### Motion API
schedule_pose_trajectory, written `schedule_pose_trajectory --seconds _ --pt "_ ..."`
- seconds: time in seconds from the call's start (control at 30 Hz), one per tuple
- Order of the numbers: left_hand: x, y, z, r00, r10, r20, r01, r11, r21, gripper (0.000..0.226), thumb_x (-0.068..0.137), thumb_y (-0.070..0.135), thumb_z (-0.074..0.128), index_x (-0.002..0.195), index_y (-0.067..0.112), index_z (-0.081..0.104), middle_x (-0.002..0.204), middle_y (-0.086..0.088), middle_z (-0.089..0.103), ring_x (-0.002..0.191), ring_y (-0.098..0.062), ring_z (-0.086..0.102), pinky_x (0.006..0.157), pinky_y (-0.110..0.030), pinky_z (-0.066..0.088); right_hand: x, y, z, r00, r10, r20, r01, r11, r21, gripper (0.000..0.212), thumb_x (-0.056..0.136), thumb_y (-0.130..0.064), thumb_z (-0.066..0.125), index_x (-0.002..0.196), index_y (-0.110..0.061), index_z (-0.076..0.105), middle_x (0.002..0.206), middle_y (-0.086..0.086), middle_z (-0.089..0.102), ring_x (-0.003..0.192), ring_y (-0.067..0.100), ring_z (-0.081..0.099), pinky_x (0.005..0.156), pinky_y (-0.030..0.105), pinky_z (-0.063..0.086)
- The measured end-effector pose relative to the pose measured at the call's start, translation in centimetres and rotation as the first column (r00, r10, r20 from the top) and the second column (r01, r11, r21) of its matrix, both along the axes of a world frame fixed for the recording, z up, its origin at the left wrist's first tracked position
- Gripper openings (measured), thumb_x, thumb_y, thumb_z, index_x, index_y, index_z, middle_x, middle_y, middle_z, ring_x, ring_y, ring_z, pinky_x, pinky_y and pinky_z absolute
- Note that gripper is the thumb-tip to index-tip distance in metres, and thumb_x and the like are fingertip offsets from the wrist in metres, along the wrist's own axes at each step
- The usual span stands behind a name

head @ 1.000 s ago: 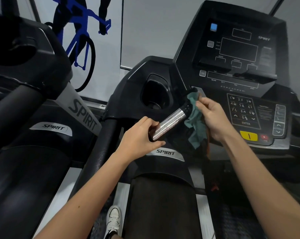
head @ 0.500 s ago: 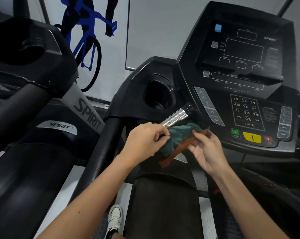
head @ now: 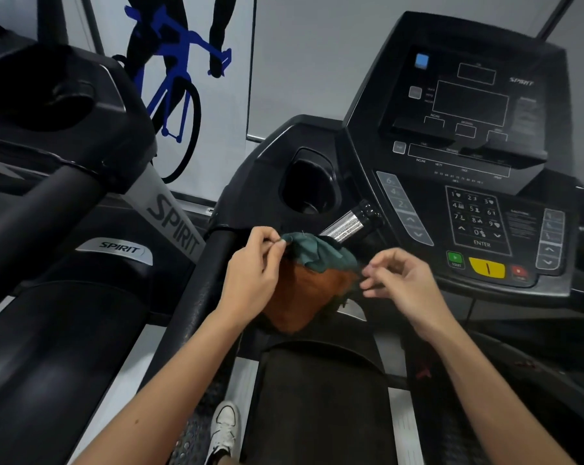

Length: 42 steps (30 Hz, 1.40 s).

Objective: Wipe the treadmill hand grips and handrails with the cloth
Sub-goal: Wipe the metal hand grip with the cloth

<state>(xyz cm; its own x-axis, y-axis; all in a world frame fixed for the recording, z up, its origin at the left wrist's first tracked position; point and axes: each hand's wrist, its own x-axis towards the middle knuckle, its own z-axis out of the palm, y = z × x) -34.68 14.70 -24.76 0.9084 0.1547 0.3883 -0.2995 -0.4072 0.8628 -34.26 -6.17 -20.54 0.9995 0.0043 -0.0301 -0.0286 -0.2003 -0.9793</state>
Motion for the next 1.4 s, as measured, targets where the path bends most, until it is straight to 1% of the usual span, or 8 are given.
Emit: schedule_pose_trajectory --seconds 0.2,0.33,0.5,0.67,0.77,0.93,1.23,1.4 --pt "0.7 -1.7 0.9 0.997 -0.070 0.045 0.076 0.985 -0.153 0.012 0.098 0.011 0.043 0.087 0.008 0.039 0.120 0.014 0.060 0.038 -0.003 0.032 0.045 -0.008 0.028 2.6 -0.2 2.5 0.976 -0.048 0.214 0.055 0.998 -0.029 0.023 0.087 0.005 0.054 0.090 -0.018 0.054 0.080 0.004 0.052 0.062 0.004 0.060 0.057 0.019 0.055" --pt "2.6 -1.6 2.2 0.994 0.057 0.089 -0.025 0.945 -0.326 0.019 0.093 0.008 0.052 0.082 0.024 0.051 0.101 0.007 0.062 0.077 0.003 0.058 0.076 -0.013 0.044 3.9 0.1 3.1 0.979 -0.042 0.202 0.056 0.996 -0.069 0.028 0.085 -0.007 0.062 0.106 -0.018 0.048 0.082 0.001 0.052 0.071 0.013 0.060 0.069 0.031 0.058" --pt "5.6 -1.6 5.0 0.996 0.026 0.085 0.011 0.913 -0.407 0.020 0.093 0.013 0.053 0.079 0.027 0.051 0.071 0.006 0.052 0.065 -0.008 0.050 0.065 -0.027 0.046 4.1 -0.5 3.5 0.985 0.024 0.172 -0.014 0.998 -0.062 0.041 0.084 -0.005 0.063 0.121 -0.011 0.046 0.084 0.002 0.053 0.075 0.011 0.060 0.074 0.027 0.057" --pt "4.5 -2.0 1.5 0.978 -0.195 -0.077 0.155 0.919 -0.362 0.019 0.096 0.011 0.047 0.080 0.021 0.047 0.061 0.009 0.051 0.055 0.001 0.048 0.062 -0.015 0.039 4.6 -1.1 3.2 0.986 0.070 0.153 -0.059 0.996 -0.072 0.046 0.082 -0.003 0.063 0.126 -0.007 0.050 0.084 0.000 0.052 0.074 0.009 0.058 0.080 0.026 0.057" --pt "3.0 -1.4 -0.1 0.931 -0.331 -0.154 0.260 0.897 -0.356 0.011 0.092 0.020 0.055 0.087 0.027 0.049 0.076 0.013 0.056 0.071 0.001 0.053 0.074 -0.016 0.042 4.9 -1.3 3.0 0.985 0.083 0.152 -0.076 0.996 -0.048 0.046 0.082 -0.002 0.063 0.126 -0.006 0.051 0.087 -0.001 0.052 0.076 0.010 0.058 0.082 0.026 0.056" --pt "2.0 1.0 -1.4 0.872 -0.446 -0.202 0.437 0.895 -0.090 0.055 0.074 0.014 0.077 0.113 0.037 0.046 0.124 0.013 0.056 0.118 0.001 0.051 0.098 -0.017 0.041 5.1 -1.4 2.5 0.985 0.076 0.154 -0.078 0.997 0.005 0.043 0.082 0.001 0.061 0.124 -0.005 0.053 0.087 -0.002 0.052 0.079 0.010 0.059 0.084 0.025 0.055" --pt "2.9 -0.7 -0.2 0.997 -0.046 -0.059 0.035 0.986 -0.165 0.013 0.086 0.013 0.064 0.094 0.024 0.066 0.082 0.015 0.067 0.080 -0.001 0.063 0.075 -0.012 0.046 5.3 -1.3 1.8 0.980 0.087 0.176 -0.095 0.995 0.037 0.033 0.075 -0.010 0.067 0.108 -0.011 0.064 0.109 0.020 0.061 0.089 0.016 0.061 0.078 0.018 0.053" --pt "3.4 -1.1 0.1 0.972 -0.191 -0.137 0.165 0.970 -0.181 0.010 0.087 0.016 0.063 0.094 0.022 0.066 0.084 0.010 0.068 0.081 -0.004 0.064 0.078 -0.019 0.049 6.0 -2.2 2.4 0.973 0.198 0.116 -0.204 0.978 0.041 0.055 0.049 -0.045 0.085 0.096 -0.021 0.072 0.113 0.021 0.060 0.098 0.021 0.060 0.079 0.019 0.053"
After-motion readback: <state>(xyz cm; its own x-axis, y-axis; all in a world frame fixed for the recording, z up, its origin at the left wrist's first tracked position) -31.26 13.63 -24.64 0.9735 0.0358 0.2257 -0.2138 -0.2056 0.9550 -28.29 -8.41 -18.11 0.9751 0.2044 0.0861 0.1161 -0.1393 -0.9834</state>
